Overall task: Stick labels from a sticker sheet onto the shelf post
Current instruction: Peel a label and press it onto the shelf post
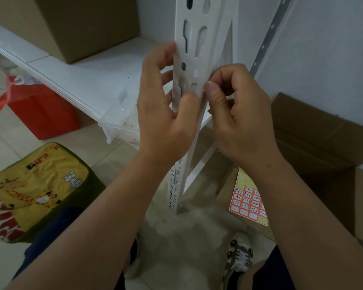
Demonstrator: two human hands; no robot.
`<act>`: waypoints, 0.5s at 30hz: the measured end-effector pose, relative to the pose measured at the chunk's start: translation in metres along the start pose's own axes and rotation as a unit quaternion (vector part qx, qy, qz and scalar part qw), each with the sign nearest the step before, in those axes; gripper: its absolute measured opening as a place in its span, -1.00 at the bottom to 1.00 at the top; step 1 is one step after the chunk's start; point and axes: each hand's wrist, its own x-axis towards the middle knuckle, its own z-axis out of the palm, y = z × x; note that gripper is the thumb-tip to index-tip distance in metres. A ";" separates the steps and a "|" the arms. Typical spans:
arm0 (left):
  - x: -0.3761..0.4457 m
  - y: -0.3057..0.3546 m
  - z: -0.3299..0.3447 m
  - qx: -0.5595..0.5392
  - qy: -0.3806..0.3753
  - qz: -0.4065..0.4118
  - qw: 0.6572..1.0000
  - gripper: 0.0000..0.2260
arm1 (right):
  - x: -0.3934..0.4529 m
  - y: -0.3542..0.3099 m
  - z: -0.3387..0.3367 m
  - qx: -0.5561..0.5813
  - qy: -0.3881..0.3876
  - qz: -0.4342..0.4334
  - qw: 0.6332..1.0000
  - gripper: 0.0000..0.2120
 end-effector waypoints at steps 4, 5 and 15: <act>-0.001 -0.001 0.000 -0.007 0.001 -0.010 1.000 -0.50 | 0.000 -0.005 -0.004 0.001 -0.021 -0.026 0.999 -0.90; 0.000 -0.002 -0.001 -0.016 0.002 -0.017 1.000 -0.52 | -0.003 -0.010 -0.003 0.011 -0.035 -0.049 0.998 -0.92; -0.016 0.003 -0.004 0.105 0.036 0.062 0.992 -0.67 | -0.011 -0.007 -0.009 0.226 -0.026 0.043 0.973 -0.92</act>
